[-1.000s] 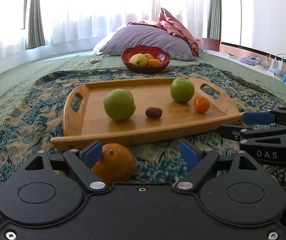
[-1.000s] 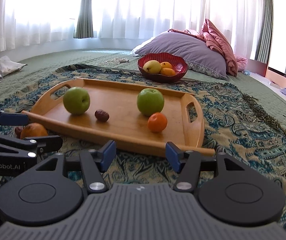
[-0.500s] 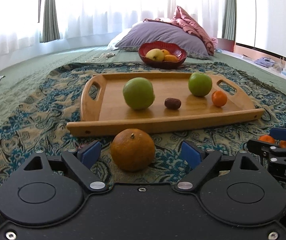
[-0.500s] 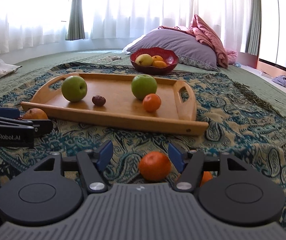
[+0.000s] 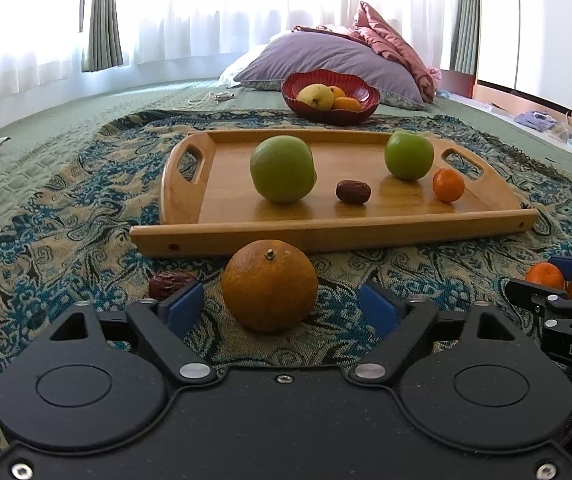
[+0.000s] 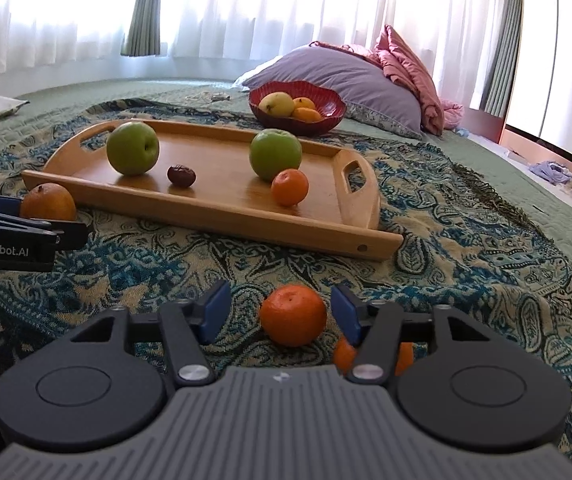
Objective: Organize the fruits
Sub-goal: 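Grasp the brown orange with the left tool while the right tool grasps a mandarin, then carry the brown orange and mandarin over the wooden tray with both tools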
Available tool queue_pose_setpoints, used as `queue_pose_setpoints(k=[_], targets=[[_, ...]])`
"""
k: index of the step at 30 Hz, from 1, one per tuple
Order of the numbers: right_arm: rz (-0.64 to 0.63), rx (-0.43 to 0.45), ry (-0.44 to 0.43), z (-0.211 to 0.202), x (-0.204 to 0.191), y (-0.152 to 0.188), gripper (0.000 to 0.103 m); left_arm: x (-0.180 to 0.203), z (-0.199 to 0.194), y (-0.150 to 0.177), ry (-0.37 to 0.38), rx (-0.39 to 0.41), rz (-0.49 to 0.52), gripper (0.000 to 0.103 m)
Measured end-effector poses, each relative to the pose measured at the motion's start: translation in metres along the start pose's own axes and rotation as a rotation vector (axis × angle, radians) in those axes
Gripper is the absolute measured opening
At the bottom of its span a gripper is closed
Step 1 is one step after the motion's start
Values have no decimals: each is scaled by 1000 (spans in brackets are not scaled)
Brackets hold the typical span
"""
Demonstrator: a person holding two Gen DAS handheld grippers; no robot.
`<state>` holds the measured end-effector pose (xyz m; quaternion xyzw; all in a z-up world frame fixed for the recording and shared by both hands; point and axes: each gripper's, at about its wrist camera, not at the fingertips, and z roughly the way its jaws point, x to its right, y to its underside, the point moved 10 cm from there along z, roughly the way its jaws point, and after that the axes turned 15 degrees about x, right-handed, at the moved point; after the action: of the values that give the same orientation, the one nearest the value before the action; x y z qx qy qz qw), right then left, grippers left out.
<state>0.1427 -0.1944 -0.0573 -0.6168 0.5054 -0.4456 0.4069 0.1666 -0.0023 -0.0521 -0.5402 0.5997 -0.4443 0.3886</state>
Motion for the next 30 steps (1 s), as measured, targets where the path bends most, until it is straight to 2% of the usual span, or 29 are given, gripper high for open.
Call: queue_pose_setpoints(k=[3,8,10,11,13,19,24,27,30], targets=[[-5,-13,1,2,0,2,64,0,2,4,8,-23,-20,70],[-6,-17,4,3,0,3,60,-1,5,4,-2,-20,-19,62],[-1,-18,5,4,1,3,55,-2,6,3,-12,-16,-14,55],[1,-18,6,4,2,3,53,-3,6,3,-21,-13,-9,48],[10,-15,15,4,4,2,40,-4,5,1,-28,-8,1,48],[50,14,34,5,11,-6,39,-3,2,-8,-22,10,-6,48],[71,40,30,11,15,-22,39,-2,2,-32,-10,58,2,48],[105,54,21,19,19,-36,39,0,5,-52,13,79,0,48],[135,71,10,29,24,-53,39,3,15,-71,71,70,-15,48]])
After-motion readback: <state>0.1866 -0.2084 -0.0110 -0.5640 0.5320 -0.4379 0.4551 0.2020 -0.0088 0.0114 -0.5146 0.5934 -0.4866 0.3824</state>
